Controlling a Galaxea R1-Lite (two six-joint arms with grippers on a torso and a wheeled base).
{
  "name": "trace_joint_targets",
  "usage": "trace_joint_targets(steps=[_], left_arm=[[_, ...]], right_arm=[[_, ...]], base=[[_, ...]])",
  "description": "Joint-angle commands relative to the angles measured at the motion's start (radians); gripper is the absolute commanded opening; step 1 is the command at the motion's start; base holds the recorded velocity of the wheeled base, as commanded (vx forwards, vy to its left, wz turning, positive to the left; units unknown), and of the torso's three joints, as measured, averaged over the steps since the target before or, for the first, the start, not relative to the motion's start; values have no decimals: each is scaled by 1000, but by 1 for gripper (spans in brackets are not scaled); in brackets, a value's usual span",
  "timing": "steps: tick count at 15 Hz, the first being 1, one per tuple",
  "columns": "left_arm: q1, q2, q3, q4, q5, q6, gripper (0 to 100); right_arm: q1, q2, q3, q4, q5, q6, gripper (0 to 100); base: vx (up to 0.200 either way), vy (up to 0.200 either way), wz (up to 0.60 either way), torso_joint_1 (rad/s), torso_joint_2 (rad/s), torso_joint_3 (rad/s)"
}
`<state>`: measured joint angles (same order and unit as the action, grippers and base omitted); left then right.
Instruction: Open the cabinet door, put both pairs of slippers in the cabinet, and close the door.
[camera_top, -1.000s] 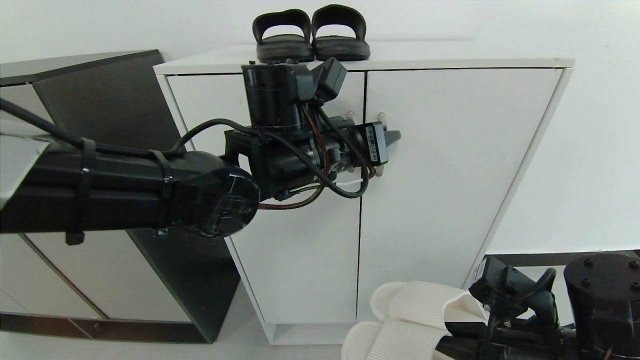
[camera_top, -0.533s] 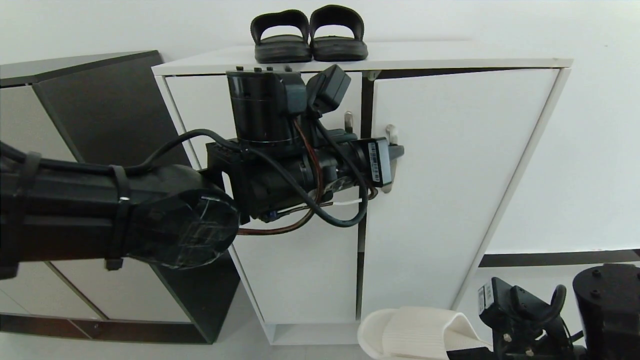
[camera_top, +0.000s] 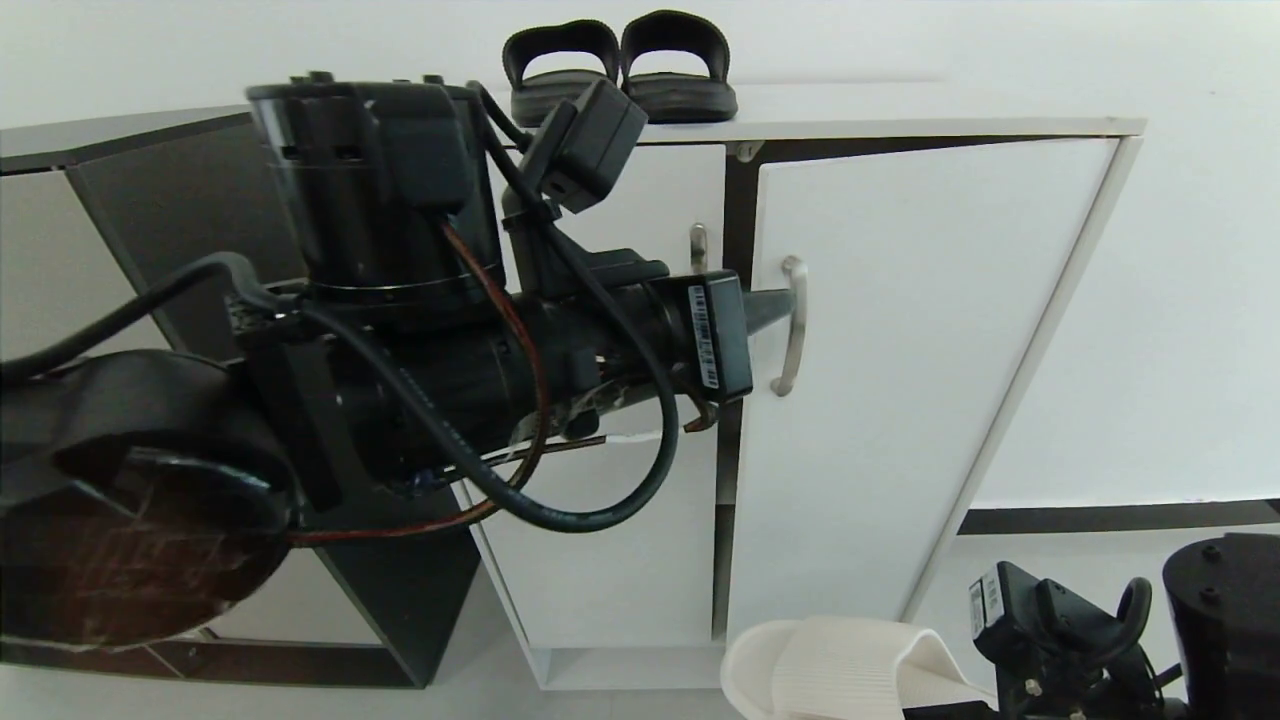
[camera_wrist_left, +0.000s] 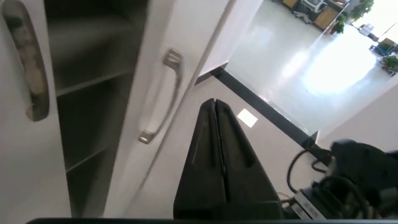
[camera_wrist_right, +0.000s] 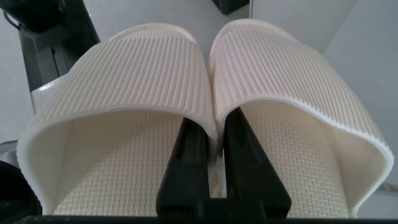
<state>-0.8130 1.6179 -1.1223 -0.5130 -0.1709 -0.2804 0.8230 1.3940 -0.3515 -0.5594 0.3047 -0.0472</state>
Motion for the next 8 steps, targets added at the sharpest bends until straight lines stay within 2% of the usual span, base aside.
trace_joint_targets(steps=[1, 2, 3, 5, 7, 8], left_arm=[[-9, -96, 45, 1, 1, 1, 0], [17, -101, 41, -1, -4, 0, 0], [66, -93, 27, -2, -16, 1, 0], [126, -52, -31, -1, -62, -2, 0], [140, -1, -91, 1, -59, -2, 0], [150, 50, -160, 8, -59, -2, 0]], right_arm=[[1, 0, 2, 1, 1, 0, 0], [1, 2, 0, 1, 1, 0, 0], [1, 3, 0, 1, 1, 0, 0], [1, 3, 0, 1, 1, 0, 0], [1, 2, 0, 1, 1, 0, 0], [1, 3, 2, 1, 1, 0, 0]], base=[[0, 0, 0, 0, 0, 0], [0, 0, 0, 0, 0, 0], [0, 0, 0, 0, 0, 0], [0, 0, 0, 0, 0, 0], [0, 0, 0, 0, 0, 0], [0, 0, 0, 0, 0, 0]])
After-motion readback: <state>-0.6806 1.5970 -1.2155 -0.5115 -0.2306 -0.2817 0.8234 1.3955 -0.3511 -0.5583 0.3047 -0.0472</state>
